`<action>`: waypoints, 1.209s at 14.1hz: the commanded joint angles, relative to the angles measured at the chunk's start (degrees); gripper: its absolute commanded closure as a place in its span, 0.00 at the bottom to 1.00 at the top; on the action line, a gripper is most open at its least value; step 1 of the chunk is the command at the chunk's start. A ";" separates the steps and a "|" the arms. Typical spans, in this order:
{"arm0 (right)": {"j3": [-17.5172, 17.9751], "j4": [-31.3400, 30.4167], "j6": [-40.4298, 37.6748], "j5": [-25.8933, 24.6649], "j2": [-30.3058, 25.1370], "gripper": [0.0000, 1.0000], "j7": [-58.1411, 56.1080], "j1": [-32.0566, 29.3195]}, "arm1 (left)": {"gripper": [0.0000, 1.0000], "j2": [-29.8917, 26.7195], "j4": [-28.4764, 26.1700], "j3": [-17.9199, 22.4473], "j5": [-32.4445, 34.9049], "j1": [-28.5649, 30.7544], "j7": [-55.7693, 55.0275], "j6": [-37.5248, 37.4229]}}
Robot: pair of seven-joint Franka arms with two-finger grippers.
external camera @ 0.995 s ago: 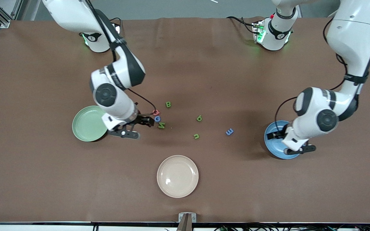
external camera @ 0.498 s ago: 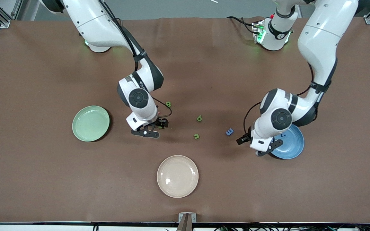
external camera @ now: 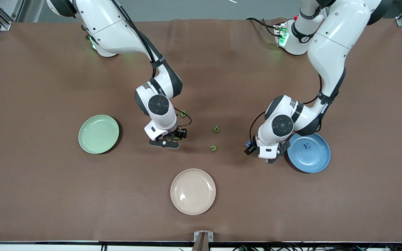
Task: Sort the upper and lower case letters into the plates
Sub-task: 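Grasp the green z with the right gripper while the left gripper reaches E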
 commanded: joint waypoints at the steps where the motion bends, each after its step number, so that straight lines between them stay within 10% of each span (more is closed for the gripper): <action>1: -0.60 0.48 0.97 -1.40 0.86 0.22 2.14 1.02 | 0.16 -1.32 -2.71 0.66 1.30 -0.13 -2.96 0.83; 9: -0.60 0.40 1.06 -1.31 1.39 0.42 2.75 1.02 | 0.25 -0.88 -2.71 0.57 1.30 -1.19 -7.01 3.73; 14: -0.60 0.40 0.89 -1.31 1.48 0.51 2.93 1.63 | 0.84 -0.36 -2.36 0.57 1.30 -1.01 -6.92 3.73; 17: -0.60 0.40 0.19 -1.23 1.48 0.89 2.93 1.28 | 0.95 -0.62 -2.18 0.66 1.30 -0.75 -5.87 3.73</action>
